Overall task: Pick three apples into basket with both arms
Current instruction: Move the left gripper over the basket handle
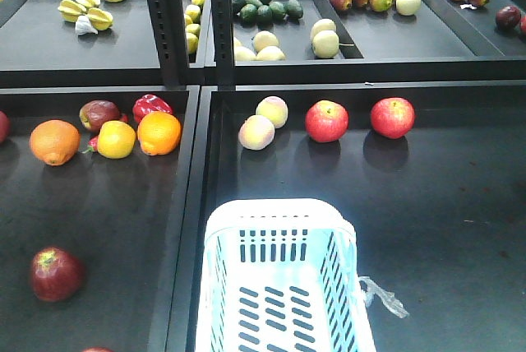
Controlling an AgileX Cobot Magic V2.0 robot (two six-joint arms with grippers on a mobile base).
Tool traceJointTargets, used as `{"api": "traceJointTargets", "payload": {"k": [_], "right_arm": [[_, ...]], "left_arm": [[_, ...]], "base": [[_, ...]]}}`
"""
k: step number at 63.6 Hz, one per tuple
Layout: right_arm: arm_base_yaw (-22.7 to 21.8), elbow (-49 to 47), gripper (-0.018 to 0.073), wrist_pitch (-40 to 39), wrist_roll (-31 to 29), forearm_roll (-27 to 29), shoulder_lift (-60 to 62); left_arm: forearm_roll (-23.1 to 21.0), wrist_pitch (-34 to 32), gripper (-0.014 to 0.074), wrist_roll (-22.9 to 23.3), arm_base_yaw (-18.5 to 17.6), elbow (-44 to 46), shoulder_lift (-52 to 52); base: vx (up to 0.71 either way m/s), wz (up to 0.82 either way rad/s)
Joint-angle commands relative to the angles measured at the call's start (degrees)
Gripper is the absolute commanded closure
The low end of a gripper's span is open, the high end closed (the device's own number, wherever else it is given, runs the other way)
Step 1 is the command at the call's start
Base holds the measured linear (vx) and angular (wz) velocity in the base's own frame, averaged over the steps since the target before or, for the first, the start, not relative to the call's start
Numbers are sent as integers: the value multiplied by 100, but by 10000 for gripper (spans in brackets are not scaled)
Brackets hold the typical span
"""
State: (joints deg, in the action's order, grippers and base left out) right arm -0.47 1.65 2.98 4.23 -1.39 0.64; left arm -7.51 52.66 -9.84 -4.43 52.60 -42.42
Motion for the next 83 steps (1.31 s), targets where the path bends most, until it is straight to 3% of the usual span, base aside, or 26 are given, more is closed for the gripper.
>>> {"api": "traceJointTargets", "payload": {"k": [1,7,12,20,31,36,53,83], "right_arm": [[-4,73,568,-455,-45,-11,-29],[-4,73,568,-455,-45,-11,-29],[-4,73,568,-455,-45,-11,-29],[-4,73,568,-455,-45,-11,-29],[-4,73,568,-455,-45,-11,-29],[-4,73,568,-455,-45,-11,-29],[-4,73,568,-455,-45,-11,-29],[-4,73,568,-456,-45,-11,-29]], "left_arm": [[-104,-337,-12,-13,-23,190,-3],[-105,-509,-87,-115,-23,190,-3],[-137,-584,-104,-522,-23,190,-10],[-782,-458,-98,-1660,-37,190,-192],[-1959,-403,-83,-3411,-387,195,-710],[-2146,-471,-80,-3833,-610,242,-1057],[-2023,-803,-68,-4510,-1559,896,-2210],[-611,-1332,-54,-4374,-3326,1773,-3948]], "base": [[0,0],[0,0],[0,0],[0,0],[0,0],[0,0],[0,0],[0,0]]}}
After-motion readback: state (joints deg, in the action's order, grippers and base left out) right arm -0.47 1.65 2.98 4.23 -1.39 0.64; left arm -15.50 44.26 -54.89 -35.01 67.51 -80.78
